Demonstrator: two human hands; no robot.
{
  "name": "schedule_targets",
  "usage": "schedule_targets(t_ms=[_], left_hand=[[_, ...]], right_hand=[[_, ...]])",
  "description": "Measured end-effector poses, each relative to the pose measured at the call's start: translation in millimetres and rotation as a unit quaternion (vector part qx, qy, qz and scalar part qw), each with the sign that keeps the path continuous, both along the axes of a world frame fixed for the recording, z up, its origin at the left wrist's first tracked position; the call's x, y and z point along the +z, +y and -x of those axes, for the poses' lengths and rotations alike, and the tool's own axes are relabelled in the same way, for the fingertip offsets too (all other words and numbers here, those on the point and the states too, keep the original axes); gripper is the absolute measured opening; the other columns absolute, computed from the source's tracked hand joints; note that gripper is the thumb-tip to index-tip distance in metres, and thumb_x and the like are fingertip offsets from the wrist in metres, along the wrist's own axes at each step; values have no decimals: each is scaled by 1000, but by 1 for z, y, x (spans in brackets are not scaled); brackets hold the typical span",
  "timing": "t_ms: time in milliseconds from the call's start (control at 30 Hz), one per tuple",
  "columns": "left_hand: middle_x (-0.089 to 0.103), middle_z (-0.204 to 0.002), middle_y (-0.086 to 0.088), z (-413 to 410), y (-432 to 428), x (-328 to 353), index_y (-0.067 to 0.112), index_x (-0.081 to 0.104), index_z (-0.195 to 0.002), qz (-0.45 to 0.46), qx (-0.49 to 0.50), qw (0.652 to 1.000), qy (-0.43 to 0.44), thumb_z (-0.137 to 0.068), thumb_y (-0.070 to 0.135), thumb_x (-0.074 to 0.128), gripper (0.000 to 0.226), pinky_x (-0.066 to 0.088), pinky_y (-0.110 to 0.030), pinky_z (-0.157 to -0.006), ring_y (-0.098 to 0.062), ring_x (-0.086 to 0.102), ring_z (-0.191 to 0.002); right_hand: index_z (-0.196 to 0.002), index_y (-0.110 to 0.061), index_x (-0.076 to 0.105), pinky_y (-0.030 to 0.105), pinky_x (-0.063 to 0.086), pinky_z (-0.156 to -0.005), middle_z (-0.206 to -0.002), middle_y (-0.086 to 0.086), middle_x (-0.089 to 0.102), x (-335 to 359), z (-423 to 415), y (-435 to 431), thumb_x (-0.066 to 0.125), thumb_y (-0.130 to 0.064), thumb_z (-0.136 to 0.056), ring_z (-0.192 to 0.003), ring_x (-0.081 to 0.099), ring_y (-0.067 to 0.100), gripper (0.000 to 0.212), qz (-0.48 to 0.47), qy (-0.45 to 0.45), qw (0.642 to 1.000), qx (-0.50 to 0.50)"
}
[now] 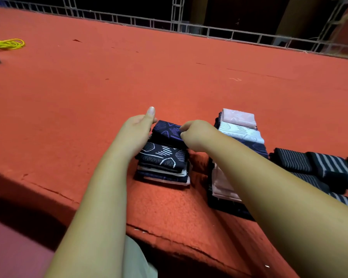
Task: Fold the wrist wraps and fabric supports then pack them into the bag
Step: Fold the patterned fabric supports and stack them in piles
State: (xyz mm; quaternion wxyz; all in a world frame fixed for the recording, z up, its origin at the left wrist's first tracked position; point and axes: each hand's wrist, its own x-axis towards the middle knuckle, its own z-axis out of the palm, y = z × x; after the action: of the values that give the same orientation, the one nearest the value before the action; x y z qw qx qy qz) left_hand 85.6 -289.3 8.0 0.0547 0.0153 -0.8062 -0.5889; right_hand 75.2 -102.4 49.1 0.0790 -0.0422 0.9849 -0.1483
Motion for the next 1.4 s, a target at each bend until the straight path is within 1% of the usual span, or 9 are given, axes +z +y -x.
schedule_targets(t_ms=[167,300,500,633,800,967,1133,1300,1400], left_hand=[[72,-93,7,-19,16,13,17,74,-99,16,-13,999,45,-101,58,57,44,51,-37,-86,-14,63,-86],[80,-107,14,-41,49,36,28,81,-102,6,-63,994,85,-103,36,62,20,56,-42,-105,-10,73,-106],[80,-103,5,-82,106,59,32,80,-98,61,-164,981,83,-102,36,62,19,57,-44,-94,-24,74,-99],[80,-100,0,-110,145,66,32,80,-97,85,-226,968,72,-91,48,62,24,57,-55,-99,-21,72,-94],[78,-90,8,-130,186,58,31,79,-92,132,-254,956,70,-96,44,63,20,58,-51,-94,-16,71,-91],[76,-91,14,-132,202,44,27,79,-96,184,-172,964,85,-100,25,62,18,52,-32,-79,-11,68,-85],[76,-105,8,-125,190,18,26,76,-96,259,-66,961,66,-93,16,58,21,53,-35,-92,-19,68,-104],[75,-89,7,-117,167,-1,22,76,-88,187,-3,982,17,-88,29,69,10,54,-34,-78,-19,69,-87],[67,-74,1,-109,159,-11,13,66,-77,159,-3,987,-27,-83,37,80,28,46,-31,-61,-24,63,-70]], right_hand=[[-118,-21,79,30,53,-87,-113,4,77,16,-34,25,52,-17,-103,-110,69,26,31,105,71,992,-1],[-106,-25,81,25,47,-63,-88,-4,73,24,-67,56,54,-19,-102,-86,69,21,28,158,103,982,-23],[-91,-24,80,29,49,-70,-82,-10,75,24,-112,125,61,-25,-98,-84,68,16,21,220,142,960,-99],[-87,-23,81,34,53,-69,-80,-3,77,19,-144,166,64,-27,-96,-75,70,20,20,270,147,939,-153],[-82,-21,80,40,59,-73,-76,-1,78,4,-175,203,62,-25,-94,-68,73,21,22,291,143,926,-195],[-88,-19,80,35,60,-67,-82,-4,80,-13,-187,214,57,-18,-97,-66,70,16,24,341,94,909,-219],[-89,-6,75,47,63,-72,-92,19,80,-39,-181,199,56,-33,-93,-67,73,31,34,365,11,903,-224],[-98,-4,60,53,65,-80,-84,15,63,-51,-172,179,62,-59,-100,-64,65,30,55,425,-55,863,-268],[-98,-11,59,48,66,-78,-83,10,61,-51,-166,175,65,-64,-96,-66,62,27,53,444,-82,848,-275]])
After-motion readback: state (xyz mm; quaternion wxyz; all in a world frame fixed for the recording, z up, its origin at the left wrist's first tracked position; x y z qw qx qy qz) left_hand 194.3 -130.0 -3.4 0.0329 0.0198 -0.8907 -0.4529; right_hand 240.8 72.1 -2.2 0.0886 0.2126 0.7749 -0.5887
